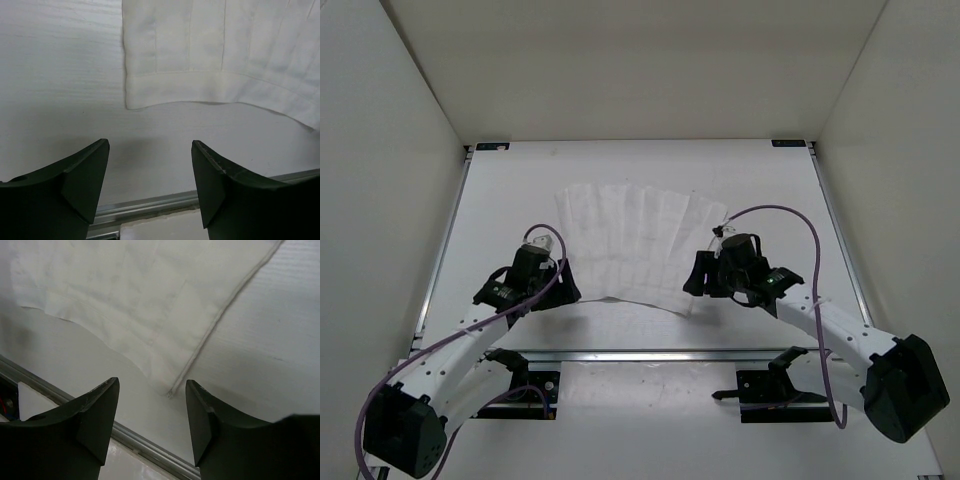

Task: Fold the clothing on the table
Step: Flatten the skirt out

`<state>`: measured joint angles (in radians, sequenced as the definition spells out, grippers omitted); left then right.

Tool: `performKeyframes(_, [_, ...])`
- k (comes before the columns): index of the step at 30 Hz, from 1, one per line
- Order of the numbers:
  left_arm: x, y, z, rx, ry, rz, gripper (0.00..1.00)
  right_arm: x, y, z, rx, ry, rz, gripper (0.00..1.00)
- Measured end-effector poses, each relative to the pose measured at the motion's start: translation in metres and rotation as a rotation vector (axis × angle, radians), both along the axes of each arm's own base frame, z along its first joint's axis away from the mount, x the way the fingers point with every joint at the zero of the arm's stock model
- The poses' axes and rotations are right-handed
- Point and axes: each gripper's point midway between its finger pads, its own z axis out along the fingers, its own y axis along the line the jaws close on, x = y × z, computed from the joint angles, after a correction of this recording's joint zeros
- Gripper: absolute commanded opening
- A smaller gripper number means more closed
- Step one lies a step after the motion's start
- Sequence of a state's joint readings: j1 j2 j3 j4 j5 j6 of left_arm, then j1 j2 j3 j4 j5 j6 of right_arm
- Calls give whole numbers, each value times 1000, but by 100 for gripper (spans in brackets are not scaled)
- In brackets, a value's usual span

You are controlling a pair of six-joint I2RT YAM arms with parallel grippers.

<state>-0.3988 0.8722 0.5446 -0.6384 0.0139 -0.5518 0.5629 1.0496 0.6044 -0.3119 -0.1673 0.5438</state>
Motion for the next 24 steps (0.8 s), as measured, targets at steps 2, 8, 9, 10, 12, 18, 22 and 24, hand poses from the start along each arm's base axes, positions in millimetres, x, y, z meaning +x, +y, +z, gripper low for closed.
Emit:
performKeyframes(2, [4, 1, 0, -10, -14, 30, 78, -6, 0, -12, -12, 45, -17, 51])
performKeyframes(8, [9, 4, -14, -12, -17, 97, 77, -25, 6, -45, -71, 168, -26, 47])
performKeyframes(9, [8, 5, -19, -6, -8, 105, 76, -27, 6, -48, -78, 180, -27, 47])
performKeyframes(10, [7, 6, -23, 1, 1, 115, 76, -30, 6, -52, -83, 192, -28, 46])
performKeyframes(12, [7, 7, -28, 6, 8, 128, 73, -33, 6, -57, -92, 210, -38, 45])
performKeyframes(18, [9, 8, -41, 18, 13, 167, 68, -38, 5, -70, -126, 255, -52, 41])
performKeyframes(22, [14, 5, -46, 22, 13, 179, 68, -38, 10, -73, -122, 258, -50, 38])
performKeyframes(24, [17, 4, -48, 26, 10, 186, 68, -37, 12, -73, -116, 259, -53, 37])
